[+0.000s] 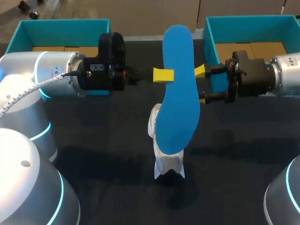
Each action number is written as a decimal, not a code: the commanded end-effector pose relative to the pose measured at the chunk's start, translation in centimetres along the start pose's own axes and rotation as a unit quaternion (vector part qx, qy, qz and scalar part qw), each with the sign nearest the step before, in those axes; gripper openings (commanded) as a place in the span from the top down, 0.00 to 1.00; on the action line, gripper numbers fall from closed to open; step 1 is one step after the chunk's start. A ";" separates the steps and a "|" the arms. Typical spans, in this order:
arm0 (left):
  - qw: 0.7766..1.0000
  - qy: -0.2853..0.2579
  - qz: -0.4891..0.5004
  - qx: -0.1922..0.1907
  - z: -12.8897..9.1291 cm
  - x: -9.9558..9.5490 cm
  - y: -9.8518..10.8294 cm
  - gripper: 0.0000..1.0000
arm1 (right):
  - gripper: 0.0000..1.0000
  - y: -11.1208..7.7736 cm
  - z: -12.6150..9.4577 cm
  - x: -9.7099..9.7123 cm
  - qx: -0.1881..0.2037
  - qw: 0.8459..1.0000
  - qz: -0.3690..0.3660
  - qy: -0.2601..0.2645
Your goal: Take the shoe out of the shoebox, open the shoe tongue, remove and reinsert the insole, then place the shoe into the shoebox
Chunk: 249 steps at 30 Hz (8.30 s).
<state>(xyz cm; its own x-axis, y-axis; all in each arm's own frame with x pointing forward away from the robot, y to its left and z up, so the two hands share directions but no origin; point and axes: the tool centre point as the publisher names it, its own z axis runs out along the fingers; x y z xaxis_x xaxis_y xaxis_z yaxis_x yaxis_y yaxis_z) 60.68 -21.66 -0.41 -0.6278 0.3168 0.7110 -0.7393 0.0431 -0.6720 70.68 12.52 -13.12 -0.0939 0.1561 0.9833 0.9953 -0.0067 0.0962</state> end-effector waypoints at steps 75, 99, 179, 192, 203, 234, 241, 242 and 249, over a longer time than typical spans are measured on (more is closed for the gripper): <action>0.787 0.080 0.536 -0.295 -5.2 -5.9 3.5 1.00 | 0.00 -0.1 0.0 0.0 -0.001 1.000 0.000 -0.001; 0.440 0.069 0.876 -0.186 -6.4 -8.3 3.9 1.00 | 0.00 -0.1 0.0 0.0 -0.001 1.000 0.000 -0.001; 0.315 -0.032 0.920 -0.231 -4.6 -12.9 4.3 1.00 | 1.00 0.7 4.3 0.3 0.023 0.999 0.014 0.038; 0.356 -0.009 0.896 -0.264 -6.7 -12.4 3.4 0.00 | 1.00 0.1 4.3 -0.3 0.016 0.999 0.022 0.040; 0.387 0.015 0.861 -0.330 -7.7 -11.5 2.6 0.00 | 1.00 0.1 4.4 -1.0 0.023 0.999 0.032 0.038; 0.431 0.021 0.758 -0.489 -8.0 -10.6 0.9 0.00 | 1.00 -0.5 5.6 -1.7 0.046 0.997 0.050 0.031; 0.426 0.024 0.722 -0.545 -8.2 -11.0 0.3 0.00 | 1.00 -0.7 5.8 -1.8 0.045 0.997 0.049 0.031; 0.424 0.024 0.718 -0.551 -8.2 -11.0 0.2 0.00 | 1.00 -0.7 5.8 -1.8 0.045 0.997 0.049 0.031; 0.411 0.021 0.665 -0.623 -8.3 -11.2 -0.5 0.00 | 1.00 -0.9 5.9 -2.0 0.043 0.997 0.049 0.031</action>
<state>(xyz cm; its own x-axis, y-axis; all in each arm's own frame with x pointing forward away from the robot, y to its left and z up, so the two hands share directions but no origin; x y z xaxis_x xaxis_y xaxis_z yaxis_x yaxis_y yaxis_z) 70.02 -16.68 -10.16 -0.2307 0.7505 -0.6193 0.9691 0.2344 -0.0769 70.22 17.84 -15.90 0.0049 0.0973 0.9952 0.9974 0.0707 -0.0118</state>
